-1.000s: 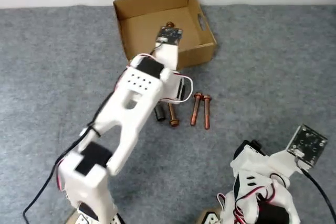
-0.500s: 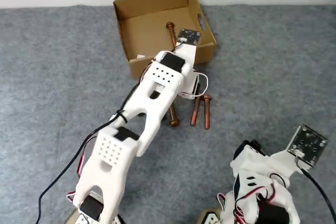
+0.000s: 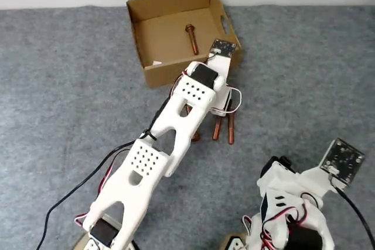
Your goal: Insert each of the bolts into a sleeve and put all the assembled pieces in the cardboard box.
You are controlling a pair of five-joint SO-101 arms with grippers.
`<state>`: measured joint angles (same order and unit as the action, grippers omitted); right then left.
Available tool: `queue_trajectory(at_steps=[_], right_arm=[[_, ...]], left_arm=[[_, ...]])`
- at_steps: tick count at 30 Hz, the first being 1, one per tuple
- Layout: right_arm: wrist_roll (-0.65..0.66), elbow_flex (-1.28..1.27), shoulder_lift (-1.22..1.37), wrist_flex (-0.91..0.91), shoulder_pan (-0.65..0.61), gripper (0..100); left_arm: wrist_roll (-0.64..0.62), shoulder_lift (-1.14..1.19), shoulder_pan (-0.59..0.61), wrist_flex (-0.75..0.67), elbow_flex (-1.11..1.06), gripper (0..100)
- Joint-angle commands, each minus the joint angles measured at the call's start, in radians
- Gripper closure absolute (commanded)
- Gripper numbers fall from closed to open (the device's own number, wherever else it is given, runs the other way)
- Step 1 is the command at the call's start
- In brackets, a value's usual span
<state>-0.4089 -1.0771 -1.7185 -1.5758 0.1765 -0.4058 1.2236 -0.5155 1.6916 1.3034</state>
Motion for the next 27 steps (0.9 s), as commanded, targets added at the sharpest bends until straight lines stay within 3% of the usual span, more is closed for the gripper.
queue_trajectory(at_steps=[1,8,13,19,27], right_arm=[[-0.009,0.003,-0.004,0.024,0.013,99.1],[-0.009,0.003,-0.004,0.024,0.013,99.1],[-0.009,0.003,-0.004,0.024,0.013,99.1],[-0.009,0.003,-0.004,0.024,0.013,99.1],[-0.009,0.003,-0.004,0.024,0.012,99.1]], left_arm=[[0.018,0.021,-0.003,0.015,0.065,83],[0.017,0.049,-0.005,-0.017,0.067,84],[0.017,0.049,-0.005,-0.017,0.067,99],[0.017,0.049,-0.008,-0.009,0.068,100],[-0.006,0.028,-0.046,0.066,0.346,100]])
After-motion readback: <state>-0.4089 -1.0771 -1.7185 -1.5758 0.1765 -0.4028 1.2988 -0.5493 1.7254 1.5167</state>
